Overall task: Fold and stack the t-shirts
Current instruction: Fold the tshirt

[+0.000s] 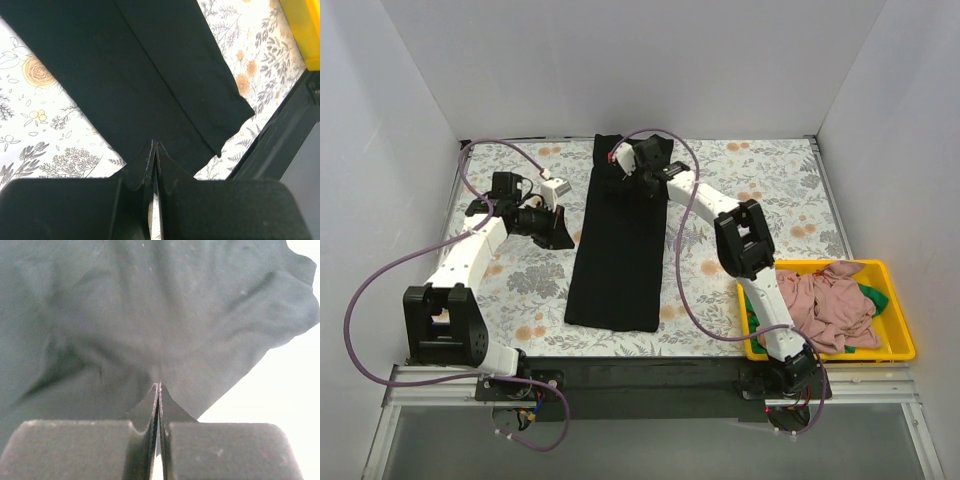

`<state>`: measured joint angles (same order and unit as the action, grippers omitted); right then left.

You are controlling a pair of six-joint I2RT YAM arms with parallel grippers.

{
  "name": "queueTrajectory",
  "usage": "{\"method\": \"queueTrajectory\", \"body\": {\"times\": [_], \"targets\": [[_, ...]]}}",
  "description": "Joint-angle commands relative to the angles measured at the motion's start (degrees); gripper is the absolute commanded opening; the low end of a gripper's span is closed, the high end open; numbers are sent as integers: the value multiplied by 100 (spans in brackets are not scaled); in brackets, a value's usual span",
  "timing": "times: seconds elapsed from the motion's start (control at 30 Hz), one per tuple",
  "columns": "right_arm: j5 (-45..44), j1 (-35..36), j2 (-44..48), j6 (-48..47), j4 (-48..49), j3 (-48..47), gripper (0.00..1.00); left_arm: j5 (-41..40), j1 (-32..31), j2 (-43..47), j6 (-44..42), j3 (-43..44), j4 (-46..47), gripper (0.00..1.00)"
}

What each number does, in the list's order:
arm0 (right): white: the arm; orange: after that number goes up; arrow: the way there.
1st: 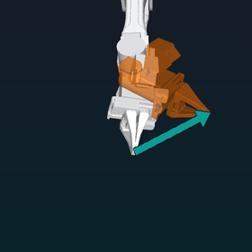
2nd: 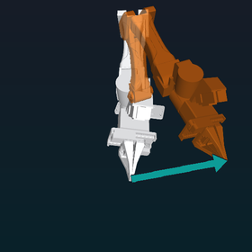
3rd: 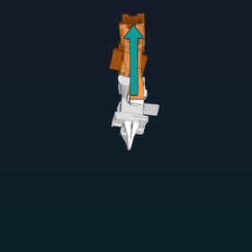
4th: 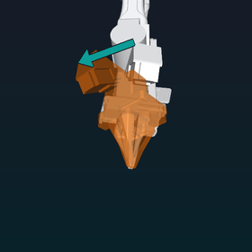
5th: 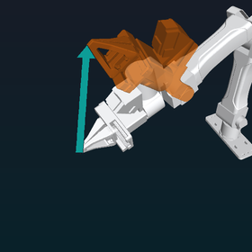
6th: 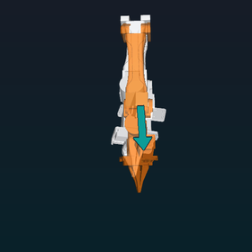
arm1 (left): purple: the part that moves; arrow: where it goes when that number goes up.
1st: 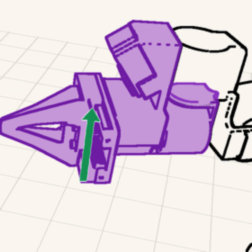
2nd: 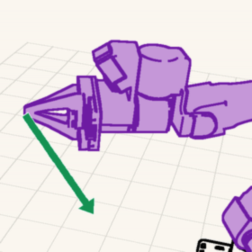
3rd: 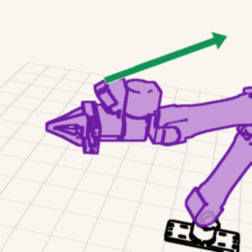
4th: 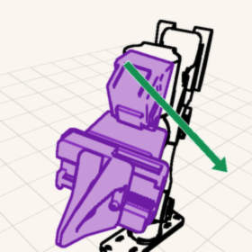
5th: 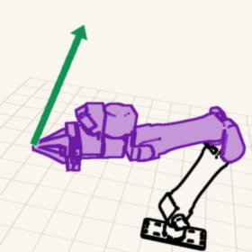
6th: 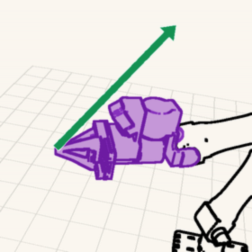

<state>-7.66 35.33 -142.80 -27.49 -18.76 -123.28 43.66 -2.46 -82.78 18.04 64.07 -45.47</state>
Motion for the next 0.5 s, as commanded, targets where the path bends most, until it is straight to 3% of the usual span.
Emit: {"method": "queueTrajectory", "body": {"times": [0.0, 0.23, 0.47], "targets": [[493, 61, 1559, -196, -178, 216, 1, 179, -26, 123, -939, -114, -382, 0], [1659, 360, 2590, 294, -1768, 1393, 1, -788, -606, 8, -1760, -887, -287, 0], [2673, 658, 3592, 1174, -1763, 3895, 1, -1623, -1581, 166, -1725, -1863, 231, 0]]}}
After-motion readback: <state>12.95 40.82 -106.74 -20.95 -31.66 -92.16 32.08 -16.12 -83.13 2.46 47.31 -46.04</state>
